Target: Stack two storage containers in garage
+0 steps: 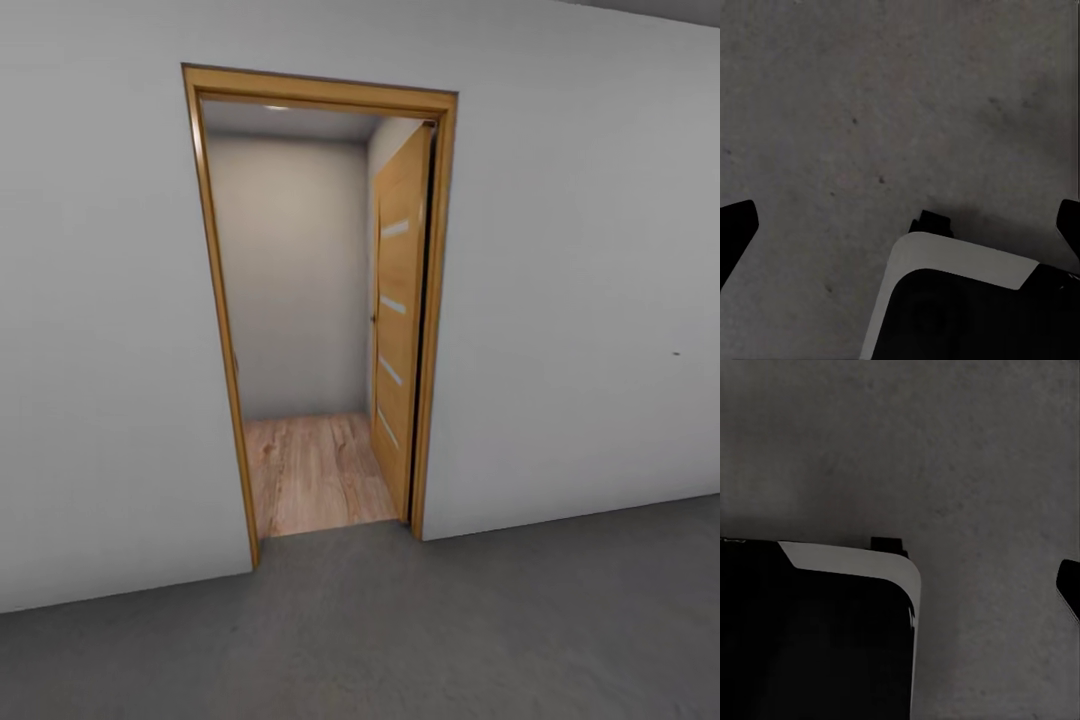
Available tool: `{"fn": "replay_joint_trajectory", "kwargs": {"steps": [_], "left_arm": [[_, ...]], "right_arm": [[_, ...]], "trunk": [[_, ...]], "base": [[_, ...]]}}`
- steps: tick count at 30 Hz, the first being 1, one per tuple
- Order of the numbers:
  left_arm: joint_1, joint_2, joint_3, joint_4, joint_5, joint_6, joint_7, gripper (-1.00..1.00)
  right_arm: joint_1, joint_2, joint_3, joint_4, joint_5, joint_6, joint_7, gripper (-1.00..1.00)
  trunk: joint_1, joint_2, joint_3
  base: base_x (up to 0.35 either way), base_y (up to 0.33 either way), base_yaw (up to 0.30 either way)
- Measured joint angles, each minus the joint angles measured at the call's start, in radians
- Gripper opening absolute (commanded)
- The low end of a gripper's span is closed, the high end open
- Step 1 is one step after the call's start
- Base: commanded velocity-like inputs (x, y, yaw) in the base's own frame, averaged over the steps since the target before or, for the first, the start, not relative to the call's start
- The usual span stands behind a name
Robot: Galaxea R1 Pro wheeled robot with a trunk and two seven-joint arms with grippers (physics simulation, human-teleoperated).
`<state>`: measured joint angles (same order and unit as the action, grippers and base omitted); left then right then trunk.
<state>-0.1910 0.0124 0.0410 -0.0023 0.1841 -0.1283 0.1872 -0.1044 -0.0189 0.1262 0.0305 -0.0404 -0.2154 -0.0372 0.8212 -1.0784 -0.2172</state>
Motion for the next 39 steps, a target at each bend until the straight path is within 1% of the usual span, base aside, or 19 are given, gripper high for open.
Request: {"fn": "replay_joint_trajectory", "kwargs": {"steps": [13,18,22,39], "left_arm": [[0.0,0.0,0.0,0.0,0.0,0.0,0.0,1.0],[0.0,0.0,0.0,0.0,0.0,0.0,0.0,1.0],[0.0,0.0,0.0,0.0,0.0,0.001,0.0,1.0],[0.0,0.0,0.0,0.0,0.0,0.001,0.0,1.0]], "right_arm": [[0.0,-0.001,-0.001,0.0,0.0,-0.001,0.0,1.0],[0.0,-0.007,0.0,-0.001,0.0,0.0,0.0,1.0],[0.0,-0.004,0.0,-0.001,-0.002,-0.002,-0.002,1.0],[0.0,-0.005,-0.004,0.0,-0.009,-0.001,0.006,1.0]], "trunk": [[0.0,0.0,0.0],[0.0,0.0,0.0],[0.0,0.0,0.0],[0.0,0.0,0.0]], "base": [[0.316,0.0,0.0],[0.316,0.0,0.0],[0.316,-0.037,0.0],[0.316,-0.128,0.012]]}}
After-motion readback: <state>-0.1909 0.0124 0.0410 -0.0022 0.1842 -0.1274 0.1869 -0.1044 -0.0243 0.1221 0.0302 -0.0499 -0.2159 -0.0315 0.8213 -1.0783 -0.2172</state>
